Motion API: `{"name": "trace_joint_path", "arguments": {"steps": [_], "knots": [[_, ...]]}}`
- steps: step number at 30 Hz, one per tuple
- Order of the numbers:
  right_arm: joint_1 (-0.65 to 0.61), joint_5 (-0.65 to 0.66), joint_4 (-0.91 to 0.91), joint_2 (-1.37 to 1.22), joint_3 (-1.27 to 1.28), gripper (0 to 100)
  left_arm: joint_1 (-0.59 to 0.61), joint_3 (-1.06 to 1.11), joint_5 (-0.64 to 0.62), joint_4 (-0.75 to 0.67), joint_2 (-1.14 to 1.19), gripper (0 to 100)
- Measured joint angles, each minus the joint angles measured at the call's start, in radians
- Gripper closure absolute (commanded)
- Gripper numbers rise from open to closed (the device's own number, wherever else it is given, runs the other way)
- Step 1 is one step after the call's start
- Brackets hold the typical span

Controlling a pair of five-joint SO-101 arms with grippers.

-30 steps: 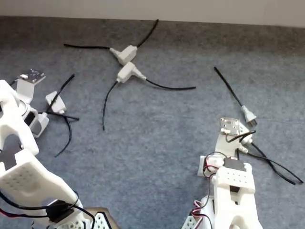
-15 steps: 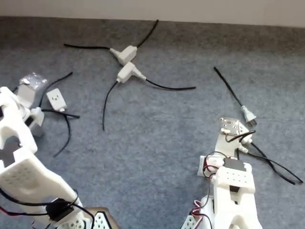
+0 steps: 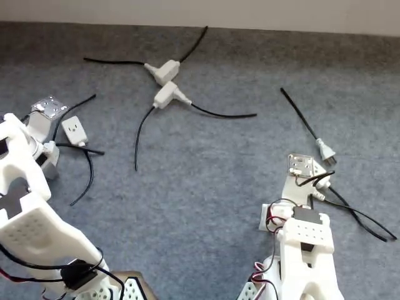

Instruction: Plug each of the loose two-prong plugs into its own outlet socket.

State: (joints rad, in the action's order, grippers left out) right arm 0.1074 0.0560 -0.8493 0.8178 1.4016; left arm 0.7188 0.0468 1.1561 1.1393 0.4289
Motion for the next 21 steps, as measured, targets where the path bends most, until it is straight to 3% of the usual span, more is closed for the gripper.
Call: {"name": "trace_joint_path", "arguments": {"steps": [8,14,21], "knots": [[0.000,0.000,0.000,0.000,0.000,99.0,0.003,0.005,-0.094,0.006,-0.055,96],[0.000,0.000,0.000,0.000,0.000,99.0,-0.051,0.005,-0.109,0.242,-0.216,96],[0.000,0.000,0.000,0.000,0.000,99.0,-0.218,0.005,-0.149,0.554,-0.437,96]]}}
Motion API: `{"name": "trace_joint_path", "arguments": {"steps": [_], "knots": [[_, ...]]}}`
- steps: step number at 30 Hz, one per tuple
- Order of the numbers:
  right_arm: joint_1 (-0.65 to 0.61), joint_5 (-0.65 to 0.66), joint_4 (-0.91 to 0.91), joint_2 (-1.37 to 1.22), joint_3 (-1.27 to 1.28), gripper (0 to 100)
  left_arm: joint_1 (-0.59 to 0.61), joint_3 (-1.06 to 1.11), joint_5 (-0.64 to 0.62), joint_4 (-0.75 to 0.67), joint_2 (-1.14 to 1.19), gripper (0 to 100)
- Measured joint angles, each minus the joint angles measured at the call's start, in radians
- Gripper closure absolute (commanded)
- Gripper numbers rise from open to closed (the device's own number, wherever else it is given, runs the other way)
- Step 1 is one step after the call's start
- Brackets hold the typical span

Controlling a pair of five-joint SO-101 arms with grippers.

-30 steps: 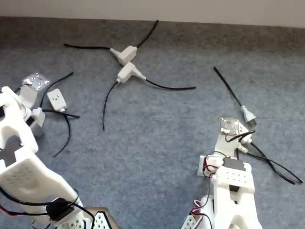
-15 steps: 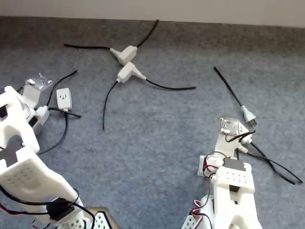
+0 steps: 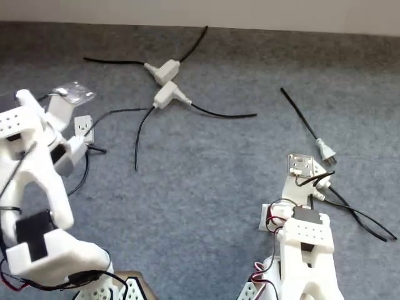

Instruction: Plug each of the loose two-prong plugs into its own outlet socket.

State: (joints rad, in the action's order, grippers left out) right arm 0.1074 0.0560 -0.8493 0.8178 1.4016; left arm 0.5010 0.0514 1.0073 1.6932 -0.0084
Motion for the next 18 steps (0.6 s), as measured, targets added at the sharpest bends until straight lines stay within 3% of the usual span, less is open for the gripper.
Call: {"name": "trace_joint_path", "arguments": {"steps": [6,12,18], "knots": [[0.000,0.000,0.000,0.000,0.000,99.0,-0.230,0.106,-0.201,0.046,-0.089,95],[0.000,0.000,0.000,0.000,0.000,99.0,-0.594,0.224,-0.439,0.046,-0.094,95],[-0.002,0.000,0.018,-0.002,0.000,99.0,-0.864,0.333,-0.542,-0.100,-0.094,95]]}}
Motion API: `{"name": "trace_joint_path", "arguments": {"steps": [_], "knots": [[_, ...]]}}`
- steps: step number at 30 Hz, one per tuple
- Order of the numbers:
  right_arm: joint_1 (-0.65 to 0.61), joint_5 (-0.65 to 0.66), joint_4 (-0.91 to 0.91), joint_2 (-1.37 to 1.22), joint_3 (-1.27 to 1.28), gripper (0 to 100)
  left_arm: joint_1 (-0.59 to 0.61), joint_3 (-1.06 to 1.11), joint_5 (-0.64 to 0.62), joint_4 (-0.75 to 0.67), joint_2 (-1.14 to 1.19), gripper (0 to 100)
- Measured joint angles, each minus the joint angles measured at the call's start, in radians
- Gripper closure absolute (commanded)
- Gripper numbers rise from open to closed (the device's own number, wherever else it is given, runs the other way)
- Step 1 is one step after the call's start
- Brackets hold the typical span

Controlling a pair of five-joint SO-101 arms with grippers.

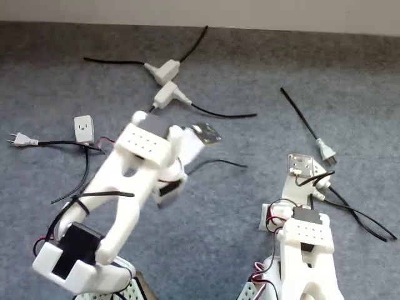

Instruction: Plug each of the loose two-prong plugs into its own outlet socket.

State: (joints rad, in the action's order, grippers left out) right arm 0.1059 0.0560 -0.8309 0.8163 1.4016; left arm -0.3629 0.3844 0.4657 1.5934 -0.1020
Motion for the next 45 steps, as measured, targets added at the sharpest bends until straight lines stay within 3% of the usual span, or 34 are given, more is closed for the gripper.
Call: {"name": "trace_joint_path", "arguments": {"steps": [5,10,12,27,39,45], "knots": [[0.000,0.002,0.002,0.000,0.000,99.0,-0.029,0.141,-0.005,-0.219,0.000,93],[0.000,0.002,0.002,0.000,0.000,99.0,-0.002,0.247,0.028,-0.358,0.000,72],[0.000,0.002,0.003,0.000,0.000,99.0,0.009,0.264,0.035,-0.367,0.000,68],[0.000,0.002,0.005,0.003,0.006,99.0,0.213,0.255,0.183,-0.379,-0.009,68],[0.000,0.002,0.008,0.002,0.008,99.0,0.463,0.043,0.193,-0.379,-0.009,68],[0.000,0.002,0.008,0.002,0.008,99.0,0.634,0.020,0.196,-0.505,-0.009,68]]}}
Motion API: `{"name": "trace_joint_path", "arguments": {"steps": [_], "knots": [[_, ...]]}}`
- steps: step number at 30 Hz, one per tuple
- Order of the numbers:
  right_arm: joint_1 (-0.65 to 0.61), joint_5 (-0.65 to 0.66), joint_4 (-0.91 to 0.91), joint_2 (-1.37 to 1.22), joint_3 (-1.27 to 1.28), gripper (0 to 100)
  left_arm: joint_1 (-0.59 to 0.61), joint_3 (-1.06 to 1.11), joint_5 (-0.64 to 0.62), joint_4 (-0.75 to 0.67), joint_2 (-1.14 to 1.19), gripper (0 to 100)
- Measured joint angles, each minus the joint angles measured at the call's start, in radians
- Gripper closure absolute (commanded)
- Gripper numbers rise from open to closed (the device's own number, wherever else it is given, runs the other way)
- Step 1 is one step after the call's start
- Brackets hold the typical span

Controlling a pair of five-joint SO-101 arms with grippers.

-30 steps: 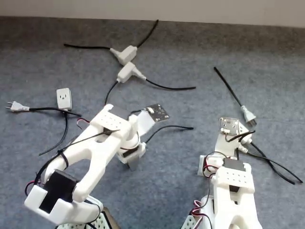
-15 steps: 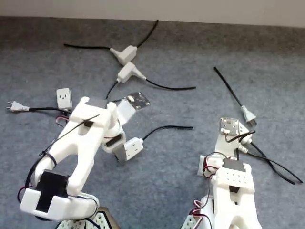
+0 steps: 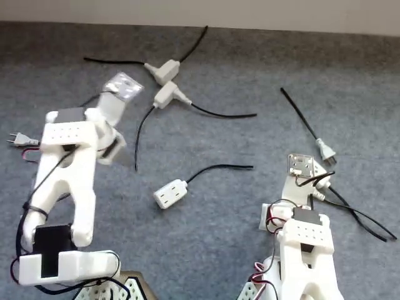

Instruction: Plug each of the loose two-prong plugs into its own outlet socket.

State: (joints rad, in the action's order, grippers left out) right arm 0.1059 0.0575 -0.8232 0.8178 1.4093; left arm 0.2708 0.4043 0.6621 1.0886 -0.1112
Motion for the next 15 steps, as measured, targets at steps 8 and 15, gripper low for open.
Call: {"name": "trace_joint_path", "arguments": {"steps": [8,15], "knots": [[0.000,0.000,0.000,0.000,0.000,99.0,0.227,0.000,-0.210,-0.175,0.000,68],[0.000,0.000,0.000,0.000,0.000,99.0,0.324,0.000,-0.660,-0.229,0.000,68]]}}
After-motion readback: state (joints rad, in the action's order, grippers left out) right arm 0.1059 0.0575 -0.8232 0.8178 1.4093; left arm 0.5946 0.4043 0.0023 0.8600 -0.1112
